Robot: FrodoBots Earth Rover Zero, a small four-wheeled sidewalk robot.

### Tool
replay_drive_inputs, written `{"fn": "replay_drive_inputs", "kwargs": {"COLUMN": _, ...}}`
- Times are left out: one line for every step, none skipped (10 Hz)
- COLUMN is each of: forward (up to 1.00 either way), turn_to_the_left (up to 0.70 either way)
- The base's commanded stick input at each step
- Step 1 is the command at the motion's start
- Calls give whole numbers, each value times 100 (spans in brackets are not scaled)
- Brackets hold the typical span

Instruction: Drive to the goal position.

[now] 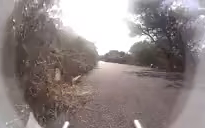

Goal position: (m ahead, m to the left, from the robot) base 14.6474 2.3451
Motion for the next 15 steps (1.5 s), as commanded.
{"fn": "replay_drive_inputs", "kwargs": {"forward": 70, "turn_to_the_left": -35}}
{"fn": "replay_drive_inputs", "kwargs": {"forward": 70, "turn_to_the_left": -35}}
{"fn": "replay_drive_inputs", "kwargs": {"forward": 70, "turn_to_the_left": -35}}
{"fn": "replay_drive_inputs", "kwargs": {"forward": 70, "turn_to_the_left": -31}}
{"fn": "replay_drive_inputs", "kwargs": {"forward": 70, "turn_to_the_left": -18}}
{"fn": "replay_drive_inputs", "kwargs": {"forward": 70, "turn_to_the_left": -6}}
{"fn": "replay_drive_inputs", "kwargs": {"forward": 70, "turn_to_the_left": 0}}
{"fn": "replay_drive_inputs", "kwargs": {"forward": 70, "turn_to_the_left": 0}}
{"fn": "replay_drive_inputs", "kwargs": {"forward": 70, "turn_to_the_left": 0}}
{"fn": "replay_drive_inputs", "kwargs": {"forward": 70, "turn_to_the_left": 0}}
{"fn": "replay_drive_inputs", "kwargs": {"forward": 70, "turn_to_the_left": 0}}
{"fn": "replay_drive_inputs", "kwargs": {"forward": 70, "turn_to_the_left": 0}}
{"fn": "replay_drive_inputs", "kwargs": {"forward": 70, "turn_to_the_left": 0}}
{"fn": "replay_drive_inputs", "kwargs": {"forward": 70, "turn_to_the_left": 0}}
{"fn": "replay_drive_inputs", "kwargs": {"forward": 70, "turn_to_the_left": 0}}
